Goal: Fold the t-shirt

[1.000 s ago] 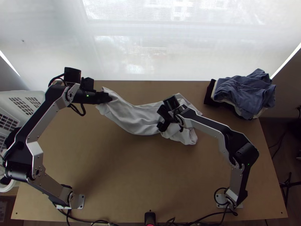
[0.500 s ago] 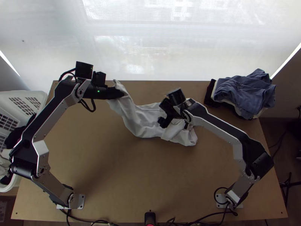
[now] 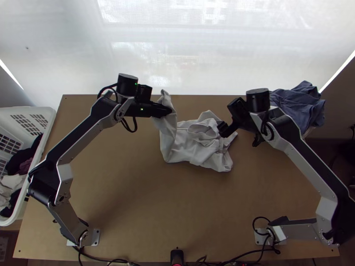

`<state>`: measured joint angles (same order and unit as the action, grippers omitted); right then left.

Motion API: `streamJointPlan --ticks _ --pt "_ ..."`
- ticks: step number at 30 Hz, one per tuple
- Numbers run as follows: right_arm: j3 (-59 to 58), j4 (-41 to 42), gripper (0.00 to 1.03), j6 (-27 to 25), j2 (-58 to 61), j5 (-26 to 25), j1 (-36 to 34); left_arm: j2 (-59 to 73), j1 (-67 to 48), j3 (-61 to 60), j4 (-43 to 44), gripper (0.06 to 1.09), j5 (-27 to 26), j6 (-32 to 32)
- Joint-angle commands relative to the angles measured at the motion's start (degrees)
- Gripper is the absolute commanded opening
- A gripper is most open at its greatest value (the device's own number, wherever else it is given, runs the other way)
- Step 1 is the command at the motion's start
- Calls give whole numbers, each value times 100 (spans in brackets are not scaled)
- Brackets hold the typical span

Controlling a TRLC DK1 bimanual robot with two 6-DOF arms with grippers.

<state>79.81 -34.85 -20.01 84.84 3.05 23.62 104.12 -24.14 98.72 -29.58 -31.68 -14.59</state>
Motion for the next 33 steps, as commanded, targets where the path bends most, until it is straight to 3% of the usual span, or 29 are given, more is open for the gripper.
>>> streamJointPlan --ticks 1,25,33 --pt "-150 -189 98 -152 -767 -112 -331 469 -574 60 708 9 162 -88" --pt "-519 -426 98 -416 -1110 -595 -419 2007 -1646 429 2413 9 162 -923" --pt "-651 -444 98 -425 -1136 -595 -410 2667 -1796 1062 2422 9 162 -1116"
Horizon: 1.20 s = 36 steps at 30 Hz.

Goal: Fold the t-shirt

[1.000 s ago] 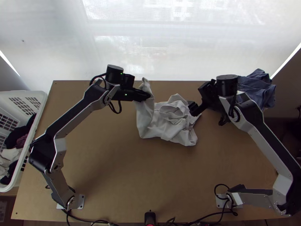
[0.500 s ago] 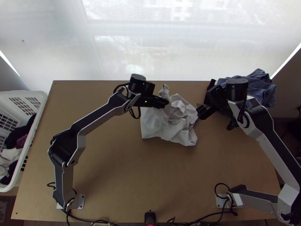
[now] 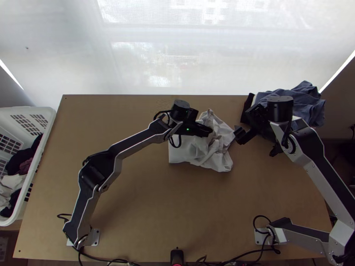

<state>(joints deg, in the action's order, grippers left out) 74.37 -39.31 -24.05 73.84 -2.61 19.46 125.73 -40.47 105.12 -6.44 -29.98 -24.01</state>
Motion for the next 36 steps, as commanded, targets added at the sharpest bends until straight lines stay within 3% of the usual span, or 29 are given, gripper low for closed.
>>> streamJointPlan --ticks 1,2,4,7,16,20,25,31,36 --pt "-124 2 98 -12 -45 -29 5 584 -190 492 108 9 -8 -201" --pt "-151 2 98 -12 -54 -29 5 646 -207 562 108 17 -8 -253" --pt "-221 11 98 -12 -81 -29 5 707 -225 703 11 56 -17 -332" --pt "-379 46 98 -3 -116 -29 5 426 -163 782 -349 101 -131 -280" --pt "-573 749 98 -152 438 -29 506 -1525 1226 413 -2415 104 -571 503" --pt "-247 1118 98 -47 1264 -11 1033 -2413 1893 -1046 -2538 104 -632 1127" --pt "447 1435 98 15 2424 50 1648 -2993 2210 -2417 -2556 104 -606 1417" --pt "588 1716 98 120 3259 208 1710 -3055 2078 -2892 -2520 104 -430 1434" --pt "-300 1997 98 155 2996 244 1473 -2747 1876 -2681 -2468 104 -281 1443"
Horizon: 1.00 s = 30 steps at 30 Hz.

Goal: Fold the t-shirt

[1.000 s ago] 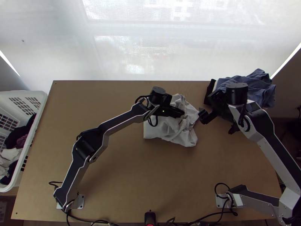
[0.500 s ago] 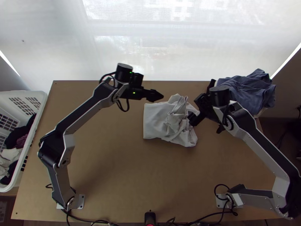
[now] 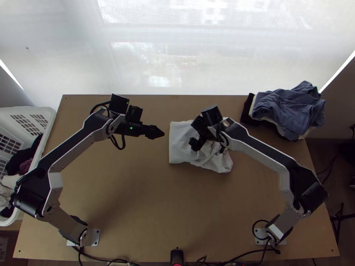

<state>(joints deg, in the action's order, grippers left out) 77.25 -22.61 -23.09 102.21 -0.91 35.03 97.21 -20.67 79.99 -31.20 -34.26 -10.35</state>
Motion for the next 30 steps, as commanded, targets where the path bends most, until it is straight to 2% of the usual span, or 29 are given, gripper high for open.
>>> streamJointPlan --ticks 1,10,19,25,30 --pt "-817 380 98 59 0 73 -189 193 -139 -80 9 104 157 68" --pt "-2390 547 98 59 -1476 126 -1103 1055 -491 861 -79 104 306 94" --pt "-2891 547 98 -11 -2048 152 -1569 1766 -649 1538 -123 104 429 182" --pt "-2443 371 98 -152 -2803 143 -1297 2136 -764 1933 -141 104 447 165" --pt "-2426 310 98 -319 -2821 -32 -506 2505 -913 2293 -141 104 517 191"
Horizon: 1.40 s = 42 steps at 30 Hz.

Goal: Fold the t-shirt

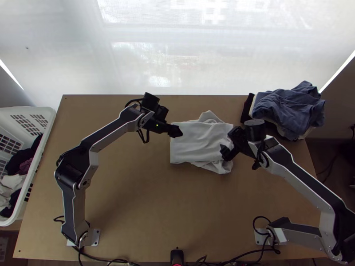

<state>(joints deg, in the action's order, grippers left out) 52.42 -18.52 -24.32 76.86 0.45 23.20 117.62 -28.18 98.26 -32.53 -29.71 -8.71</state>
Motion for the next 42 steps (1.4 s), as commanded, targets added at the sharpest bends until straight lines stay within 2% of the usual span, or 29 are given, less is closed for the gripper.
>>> streamJointPlan --ticks 1,4,9,17,28,42 --pt "-4 -64 98 -267 -268 -282 879 534 -179 545 -7 104 89 27" --pt "-136 103 98 -398 -180 -519 1380 718 -205 739 -16 104 133 27" --pt "-435 534 98 -908 48 -1047 2074 868 -231 827 -16 104 150 27" --pt "-698 1149 98 -1128 549 -1187 2567 938 -205 800 -16 104 194 36" --pt "-760 1844 98 -1374 1507 -1354 2531 920 -179 747 -51 104 203 54" --pt "-496 2679 98 -1734 2413 -1750 1916 815 -143 554 -78 104 212 133"
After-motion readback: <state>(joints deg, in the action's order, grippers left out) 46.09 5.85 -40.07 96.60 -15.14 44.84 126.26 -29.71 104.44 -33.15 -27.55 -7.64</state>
